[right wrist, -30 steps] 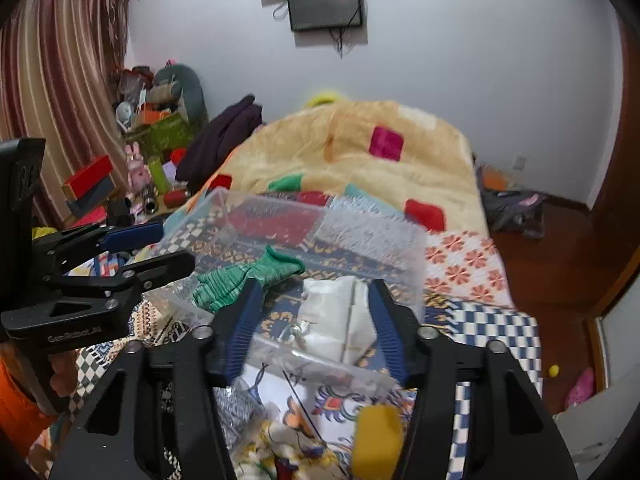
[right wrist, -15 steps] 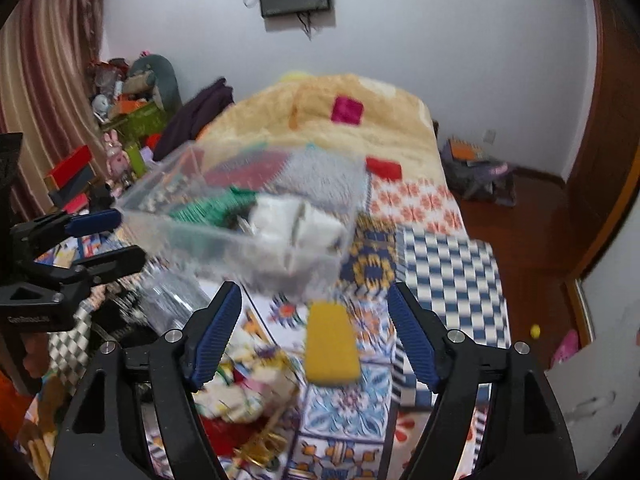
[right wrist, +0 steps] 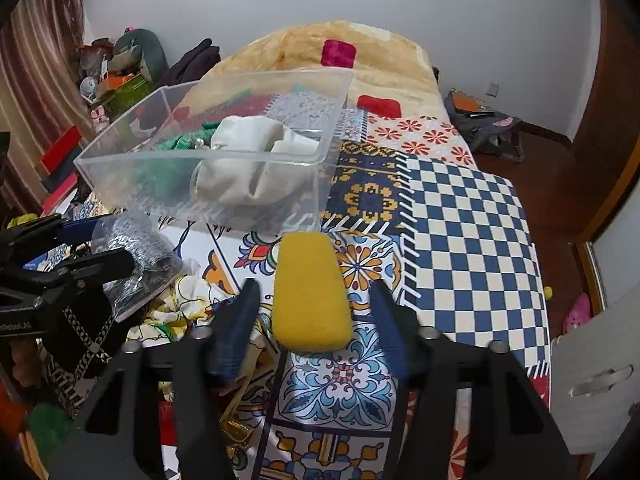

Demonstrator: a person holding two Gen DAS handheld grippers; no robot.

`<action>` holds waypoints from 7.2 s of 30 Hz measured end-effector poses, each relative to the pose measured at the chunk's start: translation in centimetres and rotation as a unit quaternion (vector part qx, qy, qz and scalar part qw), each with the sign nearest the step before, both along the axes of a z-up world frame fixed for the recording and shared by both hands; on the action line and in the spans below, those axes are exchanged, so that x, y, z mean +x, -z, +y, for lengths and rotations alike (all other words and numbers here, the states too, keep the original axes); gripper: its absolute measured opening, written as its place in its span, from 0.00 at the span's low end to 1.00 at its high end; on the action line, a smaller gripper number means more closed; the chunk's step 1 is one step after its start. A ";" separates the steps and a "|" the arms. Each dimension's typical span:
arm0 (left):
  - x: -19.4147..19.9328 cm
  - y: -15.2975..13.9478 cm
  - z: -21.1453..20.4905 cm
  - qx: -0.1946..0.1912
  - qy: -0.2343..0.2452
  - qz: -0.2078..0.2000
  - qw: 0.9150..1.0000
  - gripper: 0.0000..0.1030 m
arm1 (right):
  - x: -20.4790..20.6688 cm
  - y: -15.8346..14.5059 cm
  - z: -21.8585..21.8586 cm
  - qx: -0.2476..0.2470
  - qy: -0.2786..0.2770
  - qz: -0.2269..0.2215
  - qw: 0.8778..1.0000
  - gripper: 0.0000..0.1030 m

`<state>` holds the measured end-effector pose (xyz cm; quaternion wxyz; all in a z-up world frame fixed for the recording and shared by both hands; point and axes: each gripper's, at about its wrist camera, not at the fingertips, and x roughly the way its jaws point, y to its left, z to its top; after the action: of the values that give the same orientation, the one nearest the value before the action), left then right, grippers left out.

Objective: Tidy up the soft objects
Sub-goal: 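Grasp the yellow sponge with the right tool while the left tool grasps the silver sparkly pouch, then lower the sponge into the clear box with the right tool while the left tool drops the pouch in, then grasp the floral scrunchie with the right tool while the left tool grasps the black-and-white beaded cord, then lower the scrunchie into the clear box with the right tool while the left tool drops the cord in, then grasp the red velvet pouch with the right tool while the left tool grasps the black chain-patterned bag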

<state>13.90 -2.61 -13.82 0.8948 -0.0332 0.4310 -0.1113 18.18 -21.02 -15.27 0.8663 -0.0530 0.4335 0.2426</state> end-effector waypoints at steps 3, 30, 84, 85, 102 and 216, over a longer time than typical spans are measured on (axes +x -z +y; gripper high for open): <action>0.0 0.1 -0.3 -0.001 0.004 -0.001 1.000 0.47 | -0.1 0.0 0.0 0.002 -0.004 0.004 1.000 0.32; -3.1 -9.4 3.7 -0.014 -0.032 -0.129 0.991 0.22 | -2.6 -9.3 2.1 0.070 -0.029 -0.116 0.990 0.29; 0.3 -9.3 6.3 0.011 -0.046 -0.132 0.990 0.62 | 1.0 -8.8 7.7 0.045 -0.061 -0.114 0.991 0.77; -0.2 -9.6 6.2 0.013 -0.047 -0.135 0.990 0.68 | 0.7 -9.0 7.3 0.047 -0.059 -0.116 0.990 0.81; -2.7 -3.5 5.5 0.026 -0.051 -0.058 0.997 0.92 | -2.4 -2.5 3.4 0.020 -0.046 -0.035 0.998 0.99; -3.8 -5.9 5.4 0.027 -0.051 -0.077 0.995 0.96 | -1.9 -6.7 3.6 -0.002 -0.042 -0.108 0.993 1.00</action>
<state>10.14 2.76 -7.91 0.9305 -0.0219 0.3614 -0.0557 16.23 -17.38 -8.61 0.8972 -0.0984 0.3349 0.2707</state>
